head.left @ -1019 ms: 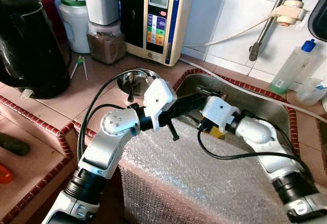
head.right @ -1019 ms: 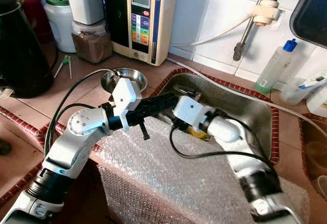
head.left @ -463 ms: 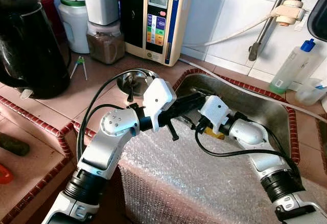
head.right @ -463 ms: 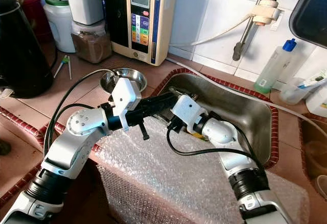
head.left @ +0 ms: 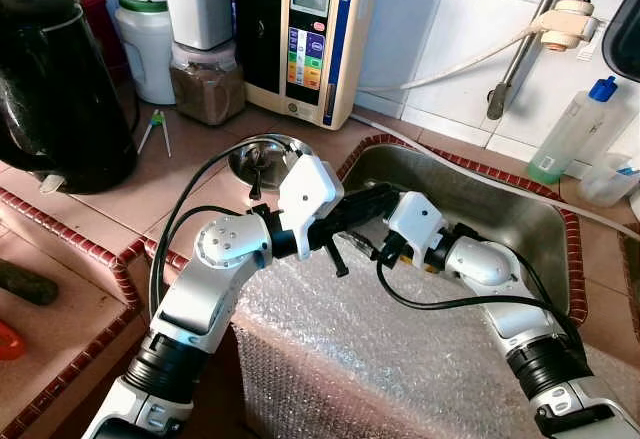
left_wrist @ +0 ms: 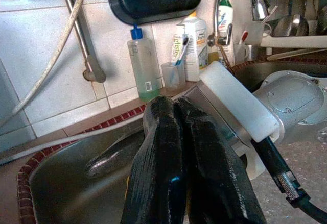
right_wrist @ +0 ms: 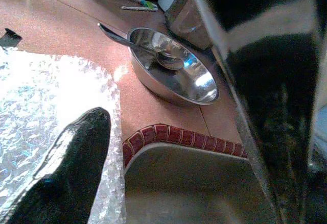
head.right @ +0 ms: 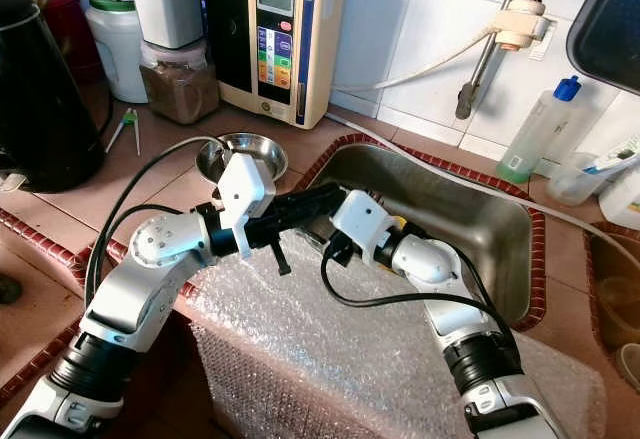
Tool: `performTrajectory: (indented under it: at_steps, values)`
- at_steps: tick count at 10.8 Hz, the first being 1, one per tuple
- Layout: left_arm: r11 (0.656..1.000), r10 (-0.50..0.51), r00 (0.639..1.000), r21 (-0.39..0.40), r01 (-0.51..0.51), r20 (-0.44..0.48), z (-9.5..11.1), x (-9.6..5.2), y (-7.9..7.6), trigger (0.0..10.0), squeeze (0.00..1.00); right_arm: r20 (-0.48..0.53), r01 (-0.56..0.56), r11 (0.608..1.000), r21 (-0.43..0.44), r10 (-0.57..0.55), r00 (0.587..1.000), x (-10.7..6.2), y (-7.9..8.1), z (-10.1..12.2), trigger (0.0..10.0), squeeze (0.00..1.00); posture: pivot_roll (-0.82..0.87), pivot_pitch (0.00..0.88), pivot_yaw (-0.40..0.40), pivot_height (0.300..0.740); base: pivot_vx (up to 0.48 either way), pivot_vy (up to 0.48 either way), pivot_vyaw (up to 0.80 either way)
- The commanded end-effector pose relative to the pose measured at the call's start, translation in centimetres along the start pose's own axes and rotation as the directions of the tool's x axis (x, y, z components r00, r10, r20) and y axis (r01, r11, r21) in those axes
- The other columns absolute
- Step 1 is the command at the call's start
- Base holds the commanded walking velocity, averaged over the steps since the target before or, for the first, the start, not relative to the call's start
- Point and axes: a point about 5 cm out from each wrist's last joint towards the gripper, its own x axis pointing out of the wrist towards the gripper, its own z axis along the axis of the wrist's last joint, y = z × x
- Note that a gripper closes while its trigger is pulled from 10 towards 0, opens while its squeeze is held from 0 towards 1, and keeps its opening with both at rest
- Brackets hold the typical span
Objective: Kitchen organization
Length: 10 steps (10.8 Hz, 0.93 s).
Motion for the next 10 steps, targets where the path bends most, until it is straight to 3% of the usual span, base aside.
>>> performTrajectory:
  at_steps: [1,2,3,10]
  values:
    - [0.998,-0.052,0.998,0.026,0.051,0.026,0.71,0.87,-0.74,0.0,0.0,-0.012,-0.028,0.999,-0.023,0.028,1.0,0.19,0.43,0.05,10.0,0.0,0.12,0.0,-0.081,0.74,0.0,0.0,0.0]
    - [0.998,-0.053,0.998,0.028,0.052,0.028,0.73,0.93,-0.76,0.0,0.0,-0.022,-0.001,1.0,-0.031,0.0,1.0,0.08,0.03,-0.12,9.5,0.0,0.12,0.0,-0.081,0.74,0.0,0.0,0.0]
    - [0.998,-0.055,0.998,0.029,0.054,0.027,0.69,0.94,-0.8,0.0,0.0,-0.018,0.015,1.0,-0.027,-0.016,1.0,0.05,-0.23,-0.13,0.0,0.0,0.11,0.0,-0.081,0.74,0.0,0.0,0.0]
    - [0.998,-0.054,0.998,0.033,0.053,0.025,0.66,0.95,-0.82,0.0,0.0,-0.015,0.017,1.0,-0.026,-0.018,1.0,0.12,-0.2,-0.24,0.0,0.0,0.11,0.0,-0.081,0.74,0.0,0.0,0.0]
